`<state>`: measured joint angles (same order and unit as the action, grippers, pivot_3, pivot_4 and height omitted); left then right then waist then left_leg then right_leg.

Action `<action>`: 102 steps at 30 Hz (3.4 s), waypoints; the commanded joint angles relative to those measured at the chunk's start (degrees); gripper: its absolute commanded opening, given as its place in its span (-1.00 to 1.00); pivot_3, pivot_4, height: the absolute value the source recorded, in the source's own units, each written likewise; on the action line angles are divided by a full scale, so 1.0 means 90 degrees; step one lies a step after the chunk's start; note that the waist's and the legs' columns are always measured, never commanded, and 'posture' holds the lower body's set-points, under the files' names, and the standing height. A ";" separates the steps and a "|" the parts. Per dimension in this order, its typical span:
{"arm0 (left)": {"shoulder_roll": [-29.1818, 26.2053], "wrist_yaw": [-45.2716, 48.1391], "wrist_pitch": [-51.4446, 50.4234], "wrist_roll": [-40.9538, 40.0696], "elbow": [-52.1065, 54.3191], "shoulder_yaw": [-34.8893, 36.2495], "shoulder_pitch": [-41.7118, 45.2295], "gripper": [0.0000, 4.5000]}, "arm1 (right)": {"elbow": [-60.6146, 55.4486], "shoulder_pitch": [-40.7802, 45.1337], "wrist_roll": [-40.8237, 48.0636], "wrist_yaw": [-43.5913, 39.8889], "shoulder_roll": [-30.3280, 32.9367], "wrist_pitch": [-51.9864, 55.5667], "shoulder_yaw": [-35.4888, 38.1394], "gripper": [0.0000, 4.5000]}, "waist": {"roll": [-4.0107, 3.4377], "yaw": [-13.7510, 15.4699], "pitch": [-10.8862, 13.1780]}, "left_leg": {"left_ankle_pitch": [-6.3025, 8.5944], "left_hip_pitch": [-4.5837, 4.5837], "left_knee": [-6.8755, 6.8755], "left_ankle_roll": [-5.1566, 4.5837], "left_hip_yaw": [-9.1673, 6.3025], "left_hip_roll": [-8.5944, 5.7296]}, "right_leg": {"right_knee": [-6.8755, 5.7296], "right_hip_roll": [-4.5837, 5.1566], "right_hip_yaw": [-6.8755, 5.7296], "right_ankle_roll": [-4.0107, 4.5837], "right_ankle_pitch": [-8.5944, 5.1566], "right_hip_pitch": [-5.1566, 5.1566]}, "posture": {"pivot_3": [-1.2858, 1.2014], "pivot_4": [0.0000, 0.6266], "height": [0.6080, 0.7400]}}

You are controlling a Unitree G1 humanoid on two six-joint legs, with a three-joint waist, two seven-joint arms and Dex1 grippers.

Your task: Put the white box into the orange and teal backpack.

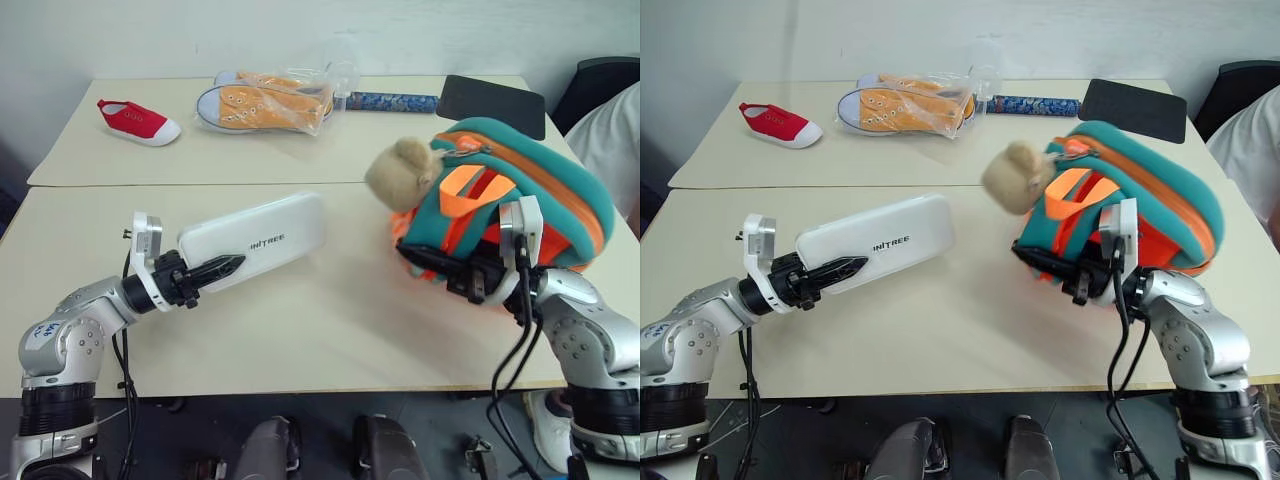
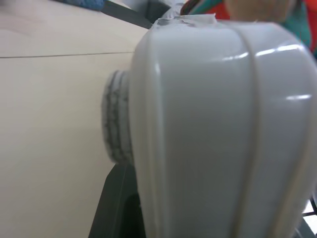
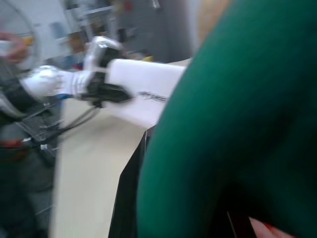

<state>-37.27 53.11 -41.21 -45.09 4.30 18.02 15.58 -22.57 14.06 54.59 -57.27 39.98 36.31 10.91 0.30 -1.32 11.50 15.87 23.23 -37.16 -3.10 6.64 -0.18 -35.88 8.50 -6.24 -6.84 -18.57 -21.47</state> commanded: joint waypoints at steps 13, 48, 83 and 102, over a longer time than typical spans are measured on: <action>-0.0116 0.0039 0.0272 -0.0671 0.1477 0.0132 0.0652 -0.43 | 0.0981 -0.1035 0.0988 -0.1528 0.2779 0.1760 0.1694 -1.00 | 0.0014 0.0250 0.0007 | 0.0015 0.0003 -0.0008 -0.0004 -0.0003 -0.0001 | 0.0033 0.0006 -0.0002 -0.0001 0.0001 0.0005 | 0.03 -0.52 1.00; 0.3679 0.0083 0.2975 0.3883 -0.4080 -0.3830 0.5852 -0.04 | 0.0383 -0.0974 0.0463 -0.1026 0.1606 0.1435 0.1526 -1.00 | 0.0031 0.0341 0.0015 | 0.0019 0.0066 -0.0086 -0.0039 -0.0019 -0.0002 | 0.0014 -0.0010 -0.0104 -0.0022 0.0012 -0.0003 | 0.03 -0.52 1.00; 0.3147 0.0869 0.5466 0.3729 -0.1671 -0.3412 0.4356 0.18 | 0.0616 -0.0579 0.0040 -0.0702 0.1177 0.0895 0.1153 -1.00 | 0.0027 0.0316 0.0013 | 0.0002 0.0085 -0.0130 -0.0046 -0.0134 -0.0024 | 0.0039 -0.0012 -0.0162 -0.0036 0.0020 0.0079 | 0.03 -0.52 1.00; 0.1590 0.0621 0.3881 0.2630 -0.3648 -0.1606 0.5357 -0.58 | 0.0554 -0.1398 0.0507 -0.0072 0.1067 0.0813 0.2791 -1.00 | 0.0027 0.0336 0.0014 | 0.0001 0.0082 -0.0122 -0.0045 -0.0142 -0.0027 | 0.0038 -0.0025 -0.0177 -0.0036 0.0020 0.0082 | 0.03 -0.52 1.00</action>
<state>-21.94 62.91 -4.36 -19.41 -25.69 -1.72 61.40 -16.93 2.82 57.97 -58.25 49.91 43.86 32.33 0.54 1.70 11.62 15.87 23.99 -38.29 -3.53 5.32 -0.44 -35.54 8.29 -7.82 -7.16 -18.39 -20.71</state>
